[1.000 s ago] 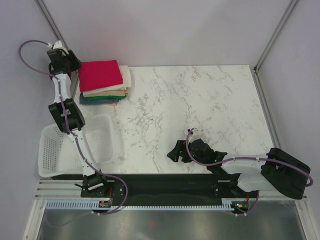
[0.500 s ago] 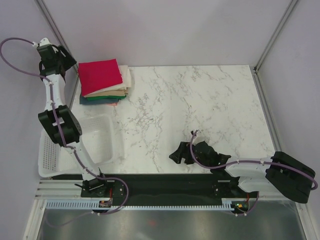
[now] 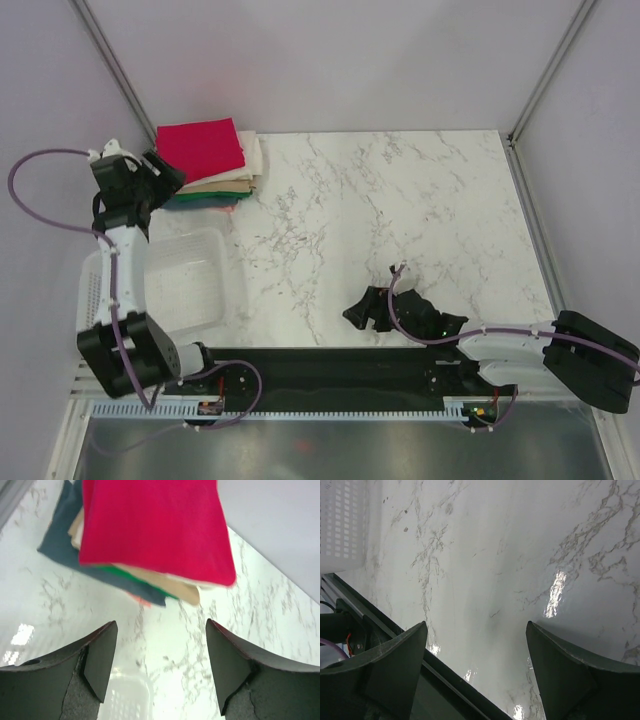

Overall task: Fold and stack the t-shirts
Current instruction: Reset both grippers

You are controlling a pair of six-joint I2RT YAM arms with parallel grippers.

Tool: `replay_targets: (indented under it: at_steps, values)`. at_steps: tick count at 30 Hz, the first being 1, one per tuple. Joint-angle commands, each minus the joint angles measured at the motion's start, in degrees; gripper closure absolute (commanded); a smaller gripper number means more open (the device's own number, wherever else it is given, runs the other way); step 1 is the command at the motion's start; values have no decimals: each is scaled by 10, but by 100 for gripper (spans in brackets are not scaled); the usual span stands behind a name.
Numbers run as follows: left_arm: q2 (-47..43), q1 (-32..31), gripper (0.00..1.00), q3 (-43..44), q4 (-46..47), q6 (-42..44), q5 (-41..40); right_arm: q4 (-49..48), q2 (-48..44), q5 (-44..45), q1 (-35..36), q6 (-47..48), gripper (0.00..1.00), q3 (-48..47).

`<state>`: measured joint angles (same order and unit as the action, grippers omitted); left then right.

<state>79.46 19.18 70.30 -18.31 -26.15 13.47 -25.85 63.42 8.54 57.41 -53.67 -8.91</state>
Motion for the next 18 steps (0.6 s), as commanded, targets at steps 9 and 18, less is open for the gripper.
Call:
replay_targets:
  at_steps: [9,18]
  values:
    - [-392,-9,22,-333,29,35,-13,43,-1,51,41,-6,10,-4]
    - [-454,-71,0,-474,125,48,-89,40,0,52,51,1,9,-7]
